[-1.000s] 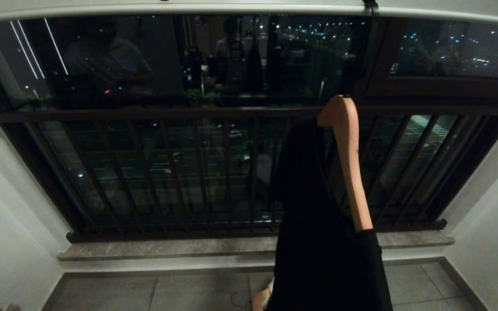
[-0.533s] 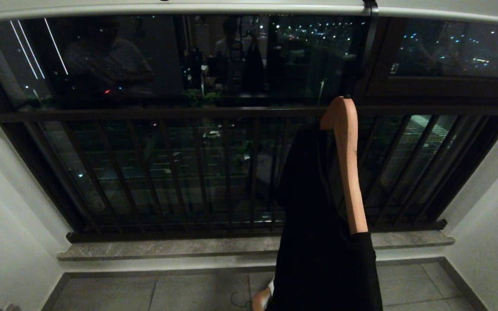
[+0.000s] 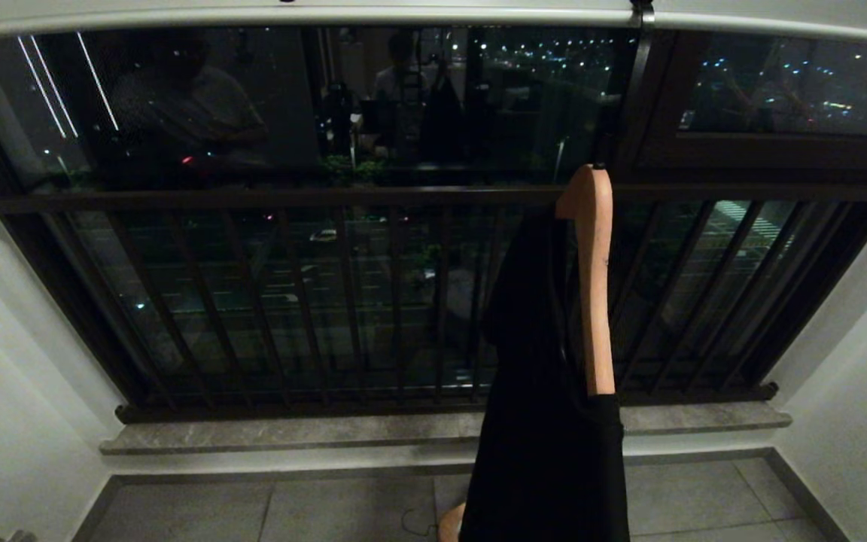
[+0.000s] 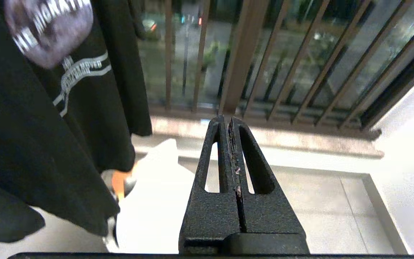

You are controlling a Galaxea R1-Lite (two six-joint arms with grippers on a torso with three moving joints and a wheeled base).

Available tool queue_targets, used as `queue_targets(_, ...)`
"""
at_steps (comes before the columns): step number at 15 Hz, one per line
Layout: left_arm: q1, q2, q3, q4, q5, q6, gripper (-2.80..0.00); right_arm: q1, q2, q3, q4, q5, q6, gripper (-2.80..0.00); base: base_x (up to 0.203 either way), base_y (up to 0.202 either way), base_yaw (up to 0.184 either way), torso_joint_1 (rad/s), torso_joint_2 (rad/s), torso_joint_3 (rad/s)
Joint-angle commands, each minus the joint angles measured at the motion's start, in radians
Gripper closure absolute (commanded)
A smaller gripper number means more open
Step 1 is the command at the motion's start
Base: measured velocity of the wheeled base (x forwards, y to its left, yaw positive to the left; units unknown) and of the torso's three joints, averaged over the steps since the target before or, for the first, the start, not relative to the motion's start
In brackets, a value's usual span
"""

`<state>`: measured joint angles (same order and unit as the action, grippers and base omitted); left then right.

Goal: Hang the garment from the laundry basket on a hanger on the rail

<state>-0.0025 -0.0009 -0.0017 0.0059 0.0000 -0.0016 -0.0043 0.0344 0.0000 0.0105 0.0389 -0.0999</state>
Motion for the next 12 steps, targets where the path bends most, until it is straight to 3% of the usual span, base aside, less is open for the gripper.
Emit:
queue_targets(1, -0.001, 0.001, 0.0, 0.0, 0.0, 0.0, 0.0, 0.001, -0.033, 0.0, 0.0, -0.001, 0.009, 0.0, 0.0, 0.0, 0.0, 0.0, 0.0, 0.0)
queue_targets(12, 0.0, 0.001, 0.0, 0.0, 0.0, 0.0, 0.0, 0.001, -0.033, 0.002, -0.001, -0.002, -0.023, 0.0, 0.0, 0.0, 0.0, 0.0, 0.0, 0.0)
